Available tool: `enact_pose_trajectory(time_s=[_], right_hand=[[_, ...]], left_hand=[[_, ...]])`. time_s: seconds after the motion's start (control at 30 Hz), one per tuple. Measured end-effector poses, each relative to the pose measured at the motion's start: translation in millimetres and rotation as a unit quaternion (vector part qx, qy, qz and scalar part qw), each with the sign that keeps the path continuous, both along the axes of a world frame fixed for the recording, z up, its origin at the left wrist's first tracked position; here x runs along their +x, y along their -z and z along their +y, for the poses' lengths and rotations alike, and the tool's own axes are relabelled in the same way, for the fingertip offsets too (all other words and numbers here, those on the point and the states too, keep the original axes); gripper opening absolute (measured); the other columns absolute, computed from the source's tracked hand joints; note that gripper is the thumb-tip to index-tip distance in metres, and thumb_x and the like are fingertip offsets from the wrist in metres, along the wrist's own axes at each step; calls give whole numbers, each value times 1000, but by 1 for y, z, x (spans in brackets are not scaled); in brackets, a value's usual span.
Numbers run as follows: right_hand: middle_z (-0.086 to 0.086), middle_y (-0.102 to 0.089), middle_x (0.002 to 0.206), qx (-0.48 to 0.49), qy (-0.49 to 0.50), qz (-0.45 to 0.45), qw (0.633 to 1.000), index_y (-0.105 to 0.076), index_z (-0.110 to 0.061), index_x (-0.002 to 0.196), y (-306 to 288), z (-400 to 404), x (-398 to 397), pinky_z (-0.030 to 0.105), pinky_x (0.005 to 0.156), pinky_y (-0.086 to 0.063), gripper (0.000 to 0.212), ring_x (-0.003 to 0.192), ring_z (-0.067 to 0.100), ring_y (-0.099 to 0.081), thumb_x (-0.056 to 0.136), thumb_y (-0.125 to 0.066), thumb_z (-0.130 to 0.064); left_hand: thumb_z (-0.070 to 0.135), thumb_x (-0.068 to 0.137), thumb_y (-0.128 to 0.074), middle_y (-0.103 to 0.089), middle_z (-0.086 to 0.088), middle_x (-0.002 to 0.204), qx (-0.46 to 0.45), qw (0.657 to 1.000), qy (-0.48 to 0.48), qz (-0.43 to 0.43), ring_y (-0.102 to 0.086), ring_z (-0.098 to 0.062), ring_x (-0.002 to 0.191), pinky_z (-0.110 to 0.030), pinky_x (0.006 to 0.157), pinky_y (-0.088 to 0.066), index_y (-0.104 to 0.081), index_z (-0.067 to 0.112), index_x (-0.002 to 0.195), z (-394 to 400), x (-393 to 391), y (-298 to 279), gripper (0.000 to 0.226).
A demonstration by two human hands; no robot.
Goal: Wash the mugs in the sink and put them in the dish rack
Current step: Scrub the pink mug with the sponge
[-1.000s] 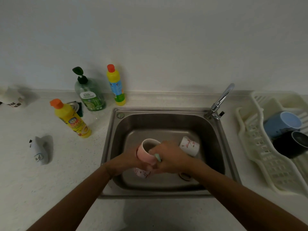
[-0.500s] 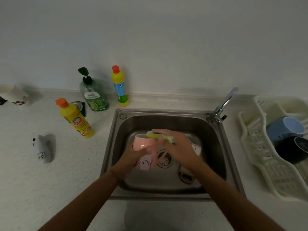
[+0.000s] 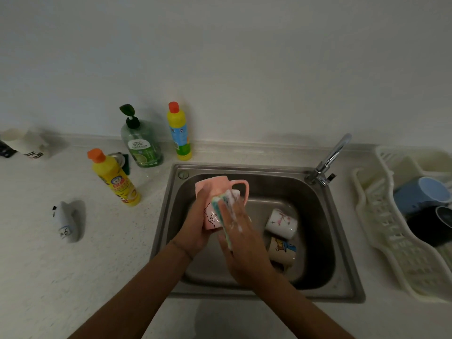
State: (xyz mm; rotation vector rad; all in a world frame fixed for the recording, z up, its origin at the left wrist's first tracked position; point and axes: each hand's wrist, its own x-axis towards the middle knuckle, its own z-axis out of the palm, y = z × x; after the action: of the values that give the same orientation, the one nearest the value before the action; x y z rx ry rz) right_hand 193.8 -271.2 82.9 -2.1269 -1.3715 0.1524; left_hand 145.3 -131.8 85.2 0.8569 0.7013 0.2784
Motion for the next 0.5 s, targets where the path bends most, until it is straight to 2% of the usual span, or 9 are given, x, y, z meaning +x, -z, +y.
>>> enact_pose_trajectory(time_s=[0.1, 0.17, 0.23, 0.3, 0.37, 0.43, 0.5], right_hand=[[-10, 14, 168, 15, 6, 26, 1000, 6, -35, 159, -5, 4, 6, 28, 122, -2, 67, 155, 12, 10, 107, -35, -36], [-17, 19, 166, 28, 24, 48, 998, 10, -42, 157, -11, 13, 11, 24, 121, -1, 68, 154, 8, 11, 107, -37, -35], [-18, 18, 166, 48, 34, 56, 997, 13, -46, 155, -14, 18, 10, 26, 122, -2, 74, 155, 9, 9, 106, -41, -30], [-12, 15, 168, 57, 16, 47, 997, 13, -43, 157, -11, 12, 3, 31, 123, -4, 76, 156, 14, 7, 106, -41, -27], [-11, 17, 167, 46, -3, 31, 998, 11, -38, 159, -7, 4, -4, 32, 123, -3, 75, 156, 15, 10, 105, -41, -28], [-13, 18, 167, 47, 3, 26, 999, 7, -34, 159, -8, 6, 0, 27, 122, 0, 74, 155, 14, 10, 106, -43, -27], [-13, 13, 168, 67, 30, 52, 996, 0, -31, 160, -16, 16, 11, 23, 122, -1, 68, 155, 11, 8, 106, -41, -28]], left_hand=[[58, 87, -51, -70, -18, 127, 6, 1000, 8, -2, -70, -31, 110, -39, 83, -63, -59, 14, 138, -6, 1, -1, 68], [57, 86, -51, -69, -20, 128, 6, 1000, 12, -2, -69, -31, 111, -40, 87, -60, -61, 15, 135, -10, 2, -3, 65], [54, 91, -48, -68, -20, 130, 13, 1000, 17, -14, -67, -32, 115, -42, 92, -58, -60, 14, 137, -6, 4, -6, 62], [55, 94, -47, -68, -20, 130, 14, 1000, 12, -20, -65, -36, 120, -46, 97, -57, -58, 15, 139, 1, 7, -12, 61], [57, 92, -48, -69, -19, 129, 9, 1000, 2, -8, -66, -36, 118, -45, 92, -59, -59, 16, 138, 7, 9, -17, 63], [60, 91, -52, -71, -17, 124, 18, 1000, 6, -5, -69, -31, 110, -39, 84, -61, -57, 14, 141, 4, 8, -16, 68], [62, 92, -55, -70, -16, 125, 34, 999, 20, -14, -68, -32, 115, -39, 87, -61, -56, 13, 143, -2, 8, -12, 71]])
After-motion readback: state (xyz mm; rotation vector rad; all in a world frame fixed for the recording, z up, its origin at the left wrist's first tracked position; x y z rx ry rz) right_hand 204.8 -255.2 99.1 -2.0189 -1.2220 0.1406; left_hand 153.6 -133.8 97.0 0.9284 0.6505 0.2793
